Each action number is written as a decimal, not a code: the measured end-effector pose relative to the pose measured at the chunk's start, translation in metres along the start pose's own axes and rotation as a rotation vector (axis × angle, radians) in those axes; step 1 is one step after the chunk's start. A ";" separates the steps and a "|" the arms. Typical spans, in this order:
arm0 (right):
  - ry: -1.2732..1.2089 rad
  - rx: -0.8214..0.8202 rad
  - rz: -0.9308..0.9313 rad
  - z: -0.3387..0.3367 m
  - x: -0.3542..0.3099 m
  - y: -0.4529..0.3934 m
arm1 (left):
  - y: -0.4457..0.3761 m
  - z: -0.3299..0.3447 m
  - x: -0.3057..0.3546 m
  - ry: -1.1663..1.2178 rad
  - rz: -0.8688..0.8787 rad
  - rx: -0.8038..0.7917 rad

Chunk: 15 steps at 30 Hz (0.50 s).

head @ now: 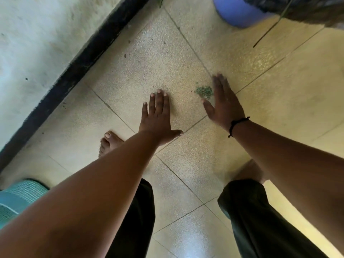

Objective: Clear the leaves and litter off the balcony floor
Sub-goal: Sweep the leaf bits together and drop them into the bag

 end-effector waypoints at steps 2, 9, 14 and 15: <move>-0.019 0.006 0.072 0.015 -0.010 0.004 | 0.001 0.004 0.008 0.037 0.002 -0.015; 0.104 0.114 0.095 0.043 -0.060 -0.002 | 0.028 0.023 0.012 0.102 0.011 -0.052; 0.206 0.066 -0.106 0.040 -0.057 -0.008 | 0.045 0.039 -0.010 0.092 -0.030 -0.096; 0.239 0.037 -0.148 0.041 -0.050 -0.007 | 0.045 0.038 -0.014 0.083 -0.040 -0.095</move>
Point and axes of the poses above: each hand's wrist, its own y-axis away from the middle knuckle, its own z-axis out of the palm, x = y × z, the point moved 5 cm from there along -y, towards the middle knuckle, and after that the axes turned 5 degrees about z, right-handed, at the moved point
